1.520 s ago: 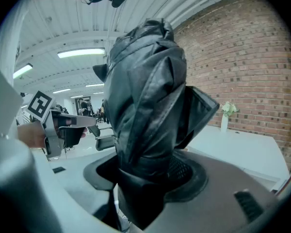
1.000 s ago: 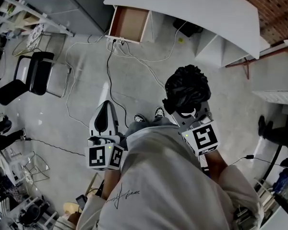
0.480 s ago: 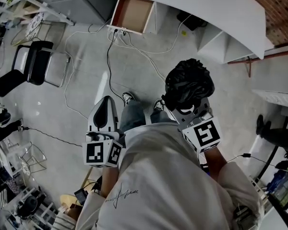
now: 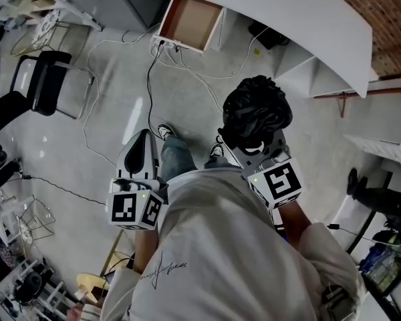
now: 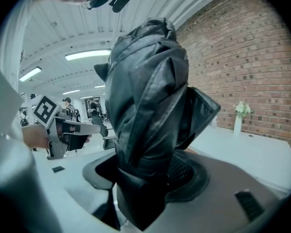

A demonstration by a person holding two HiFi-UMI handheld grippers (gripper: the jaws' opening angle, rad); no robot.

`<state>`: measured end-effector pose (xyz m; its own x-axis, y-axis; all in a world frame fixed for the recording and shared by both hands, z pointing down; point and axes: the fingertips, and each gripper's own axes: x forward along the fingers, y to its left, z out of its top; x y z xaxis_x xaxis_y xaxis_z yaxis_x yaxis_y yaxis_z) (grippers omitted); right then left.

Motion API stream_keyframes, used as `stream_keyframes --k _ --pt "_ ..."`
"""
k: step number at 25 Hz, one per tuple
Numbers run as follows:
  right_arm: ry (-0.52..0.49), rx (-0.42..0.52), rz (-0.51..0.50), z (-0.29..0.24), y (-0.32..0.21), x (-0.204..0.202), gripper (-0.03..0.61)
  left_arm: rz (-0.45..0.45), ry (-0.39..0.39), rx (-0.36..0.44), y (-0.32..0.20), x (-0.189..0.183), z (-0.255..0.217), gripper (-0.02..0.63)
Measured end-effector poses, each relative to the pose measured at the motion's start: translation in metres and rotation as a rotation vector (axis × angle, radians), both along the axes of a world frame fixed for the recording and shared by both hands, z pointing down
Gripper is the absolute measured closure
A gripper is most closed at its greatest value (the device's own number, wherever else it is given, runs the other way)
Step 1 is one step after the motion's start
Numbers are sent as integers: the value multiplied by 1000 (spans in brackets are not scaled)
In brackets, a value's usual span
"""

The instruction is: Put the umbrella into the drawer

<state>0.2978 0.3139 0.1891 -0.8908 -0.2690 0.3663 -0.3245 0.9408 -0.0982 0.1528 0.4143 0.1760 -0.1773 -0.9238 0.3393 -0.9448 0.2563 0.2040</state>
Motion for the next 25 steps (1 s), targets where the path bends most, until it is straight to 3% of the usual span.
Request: stream_keyframes --k 13,25 --pt "58 33 -43 -6 -1 -118 307 -3 25 5 -9 -112 -4 598" --pt "88 35 23 -7 5 -218 308 106 38 3 -22 -202 4 598"
